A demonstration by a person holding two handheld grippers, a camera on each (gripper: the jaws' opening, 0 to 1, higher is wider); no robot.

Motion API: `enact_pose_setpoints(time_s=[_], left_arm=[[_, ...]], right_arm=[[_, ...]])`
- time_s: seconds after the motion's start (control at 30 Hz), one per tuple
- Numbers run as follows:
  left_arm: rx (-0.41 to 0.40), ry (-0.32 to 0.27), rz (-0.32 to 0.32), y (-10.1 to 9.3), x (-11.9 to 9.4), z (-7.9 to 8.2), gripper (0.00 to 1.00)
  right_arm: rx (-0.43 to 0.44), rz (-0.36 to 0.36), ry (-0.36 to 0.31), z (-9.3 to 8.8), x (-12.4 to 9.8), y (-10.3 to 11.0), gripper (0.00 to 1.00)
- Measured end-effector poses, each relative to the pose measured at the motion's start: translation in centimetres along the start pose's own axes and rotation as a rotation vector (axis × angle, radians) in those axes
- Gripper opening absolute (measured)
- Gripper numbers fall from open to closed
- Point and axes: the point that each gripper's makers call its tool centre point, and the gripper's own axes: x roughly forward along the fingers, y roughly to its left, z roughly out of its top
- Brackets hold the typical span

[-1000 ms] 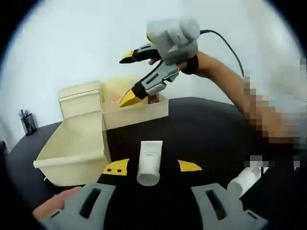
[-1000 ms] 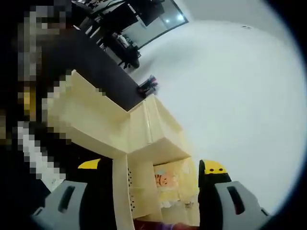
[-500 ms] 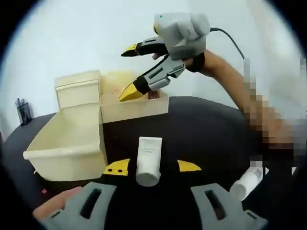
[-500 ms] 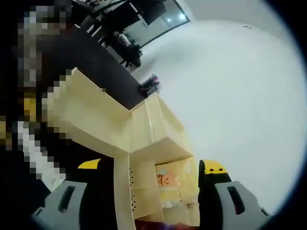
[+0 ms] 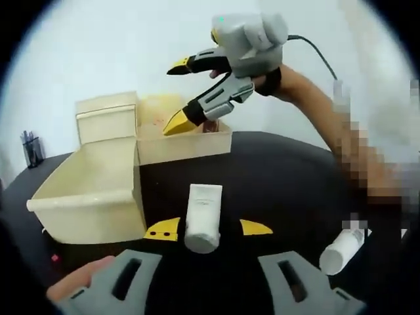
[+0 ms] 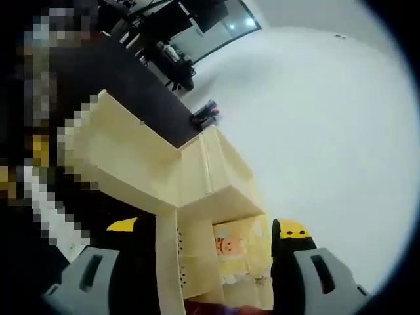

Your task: Open the drawer, pick up the cosmetic bottles from the table one by one, place them into the drawer, release the gripper, close the drawer, and move the gripper away

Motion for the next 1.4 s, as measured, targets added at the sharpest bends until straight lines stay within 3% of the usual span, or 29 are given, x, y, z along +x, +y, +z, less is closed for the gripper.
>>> enact_pose_setpoints(time_s=[0.27,0.5,0.9,1.17,1.27,1.4], left_arm=[[0.023,0.003,0.028,0.6,0.0,-0.1,0.25],[0.03,-0.009,0.029,0.4,-0.3,0.4,0.24],[0.214,-0.031,0.056,-0.7,-1.7,1.9,0.17],[0.253,-0.085,0.003,-1.0,-3.4,4.0,0.16],[0.302,-0.094,-0.02,-0.9,-4.5,4.9,0.16],[0.435,-0.065,-0.06,-0.9,-6.1,5.8,0.16]], right_arm=[[-0.002,0.003,0.003,-0.2,0.3,-0.1,0.76],[-0.003,0.002,0.003,-0.1,0.0,0.1,0.76],[0.007,-0.008,-0.006,-0.2,-0.7,-0.2,0.76],[0.121,0.022,-0.108,1.1,-1.8,-1.3,0.75],[0.153,0.051,-0.169,1.8,-2.6,-1.2,0.74],[0.249,0.201,-0.335,4.5,-4.5,0.4,0.73]])
